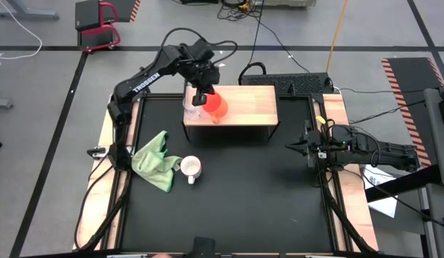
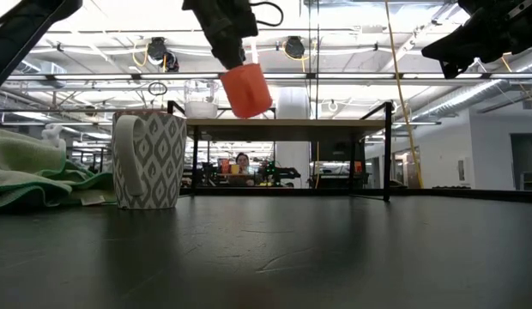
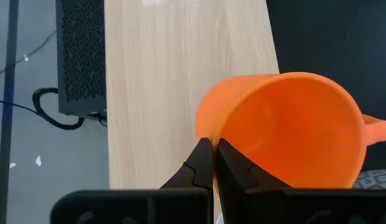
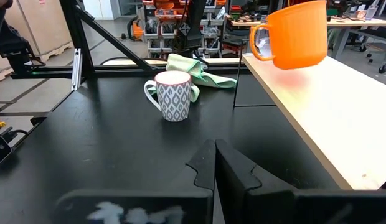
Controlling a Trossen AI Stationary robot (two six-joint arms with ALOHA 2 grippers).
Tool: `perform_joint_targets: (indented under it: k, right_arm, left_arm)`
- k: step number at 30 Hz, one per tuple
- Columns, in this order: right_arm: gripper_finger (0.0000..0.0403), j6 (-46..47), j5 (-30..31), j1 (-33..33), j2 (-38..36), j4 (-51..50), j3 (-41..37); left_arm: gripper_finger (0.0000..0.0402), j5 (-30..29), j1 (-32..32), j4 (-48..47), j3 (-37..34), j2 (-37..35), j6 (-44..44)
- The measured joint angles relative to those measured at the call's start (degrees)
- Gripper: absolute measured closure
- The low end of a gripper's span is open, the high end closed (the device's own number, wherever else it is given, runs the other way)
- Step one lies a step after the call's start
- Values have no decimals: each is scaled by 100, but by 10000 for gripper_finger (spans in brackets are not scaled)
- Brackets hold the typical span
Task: Stack small to large cups/mugs on shelf
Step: Put the orange mug on the shelf
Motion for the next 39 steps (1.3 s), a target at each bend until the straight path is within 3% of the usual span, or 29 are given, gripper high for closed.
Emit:
perform_joint_targets:
  k: [16,26,39]
  right_arm:
    - [403,1,0,2,0,-1,0]
    - [403,0,0,0,0,20,0]
    - [403,0,0,0,0,20,0]
  left_arm:
    - [401,-470,-39,-67,-2,73,-41]
    - [401,-498,-39,-344,0,64,52]
    - [401,-455,-348,-49,0,64,264]
